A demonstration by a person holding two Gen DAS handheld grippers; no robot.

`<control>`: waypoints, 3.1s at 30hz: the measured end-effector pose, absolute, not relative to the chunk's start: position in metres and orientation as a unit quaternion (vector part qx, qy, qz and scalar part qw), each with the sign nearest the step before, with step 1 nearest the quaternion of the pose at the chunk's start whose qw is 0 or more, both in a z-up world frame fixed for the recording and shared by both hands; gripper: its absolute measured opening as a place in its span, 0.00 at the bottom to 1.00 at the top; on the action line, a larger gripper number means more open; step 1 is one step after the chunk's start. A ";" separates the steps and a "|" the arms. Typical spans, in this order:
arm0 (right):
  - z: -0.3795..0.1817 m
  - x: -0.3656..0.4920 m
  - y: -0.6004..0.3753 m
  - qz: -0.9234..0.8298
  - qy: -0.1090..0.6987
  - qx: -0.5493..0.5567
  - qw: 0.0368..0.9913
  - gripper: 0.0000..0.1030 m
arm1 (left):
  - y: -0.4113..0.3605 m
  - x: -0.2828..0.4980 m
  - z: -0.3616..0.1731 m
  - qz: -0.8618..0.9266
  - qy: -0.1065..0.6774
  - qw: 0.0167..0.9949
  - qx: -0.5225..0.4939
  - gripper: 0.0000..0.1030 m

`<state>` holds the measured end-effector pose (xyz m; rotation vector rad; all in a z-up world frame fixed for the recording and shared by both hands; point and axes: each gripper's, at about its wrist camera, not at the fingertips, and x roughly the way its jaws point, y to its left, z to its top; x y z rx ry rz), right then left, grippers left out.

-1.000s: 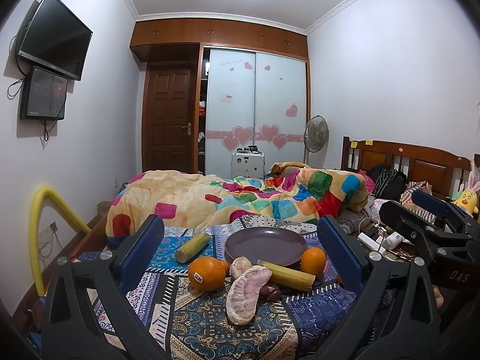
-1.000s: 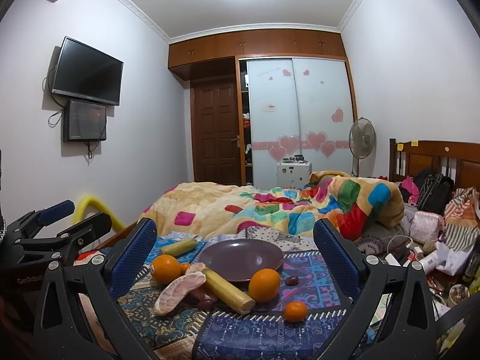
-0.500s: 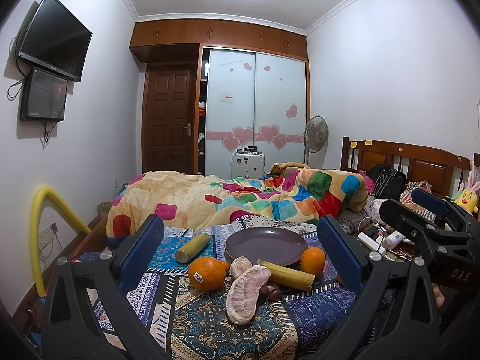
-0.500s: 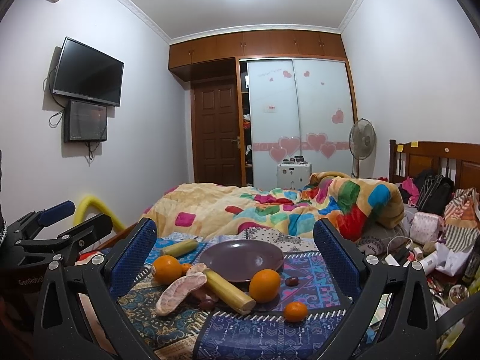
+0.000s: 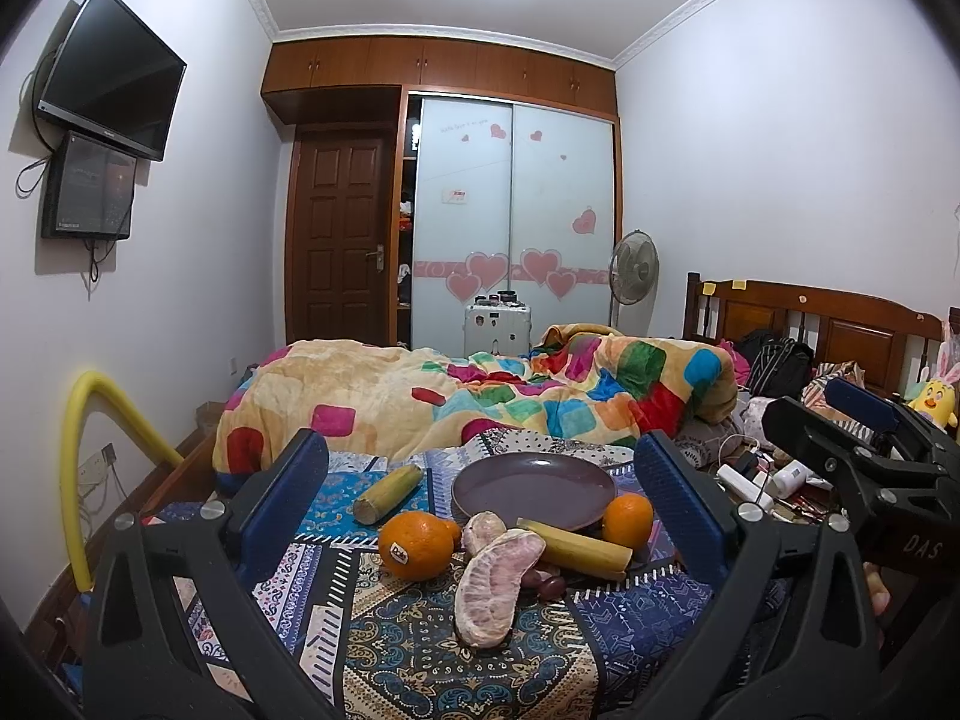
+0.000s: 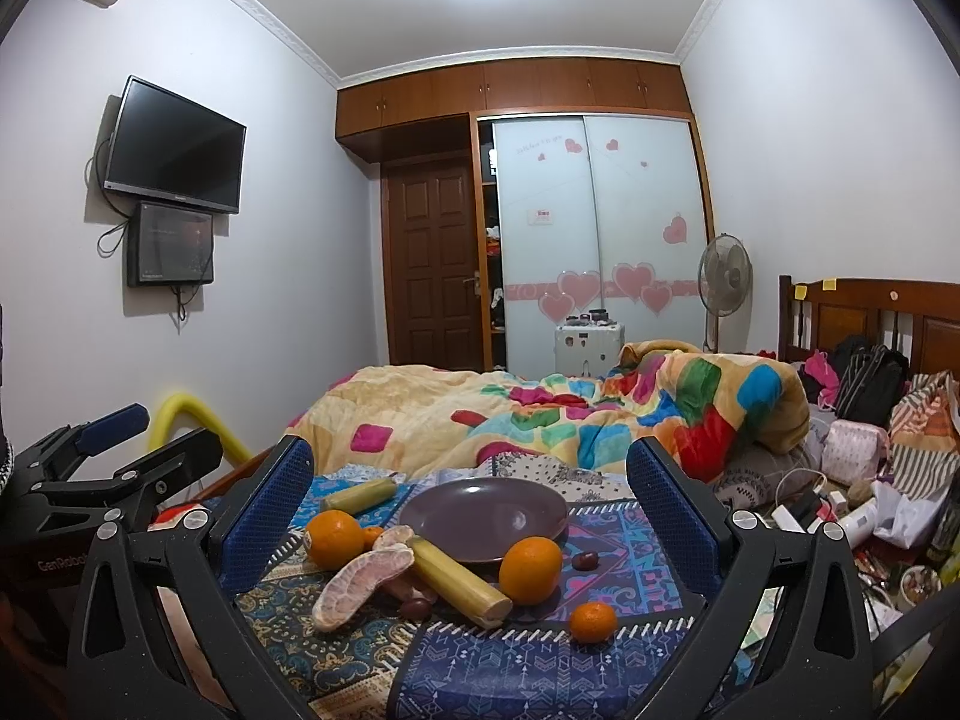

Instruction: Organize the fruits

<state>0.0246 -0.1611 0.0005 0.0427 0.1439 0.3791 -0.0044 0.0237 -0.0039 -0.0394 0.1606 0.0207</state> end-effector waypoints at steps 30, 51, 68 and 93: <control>-0.082 0.130 -0.167 0.150 0.249 -0.065 0.954 1.00 | 0.074 0.116 -0.101 0.025 0.286 0.958 -0.014 0.98; -0.105 0.180 -0.138 0.199 0.346 -0.081 0.913 0.87 | 0.089 0.185 -0.127 -0.008 0.375 0.927 -0.014 0.81; -0.111 0.186 -0.138 0.214 0.383 -0.055 0.897 0.54 | 0.079 0.192 -0.130 -0.016 0.380 0.925 0.002 0.66; -0.054 0.194 -0.160 0.207 0.315 -0.029 0.926 0.54 | 0.055 0.197 -0.069 -0.013 0.336 0.942 0.012 0.65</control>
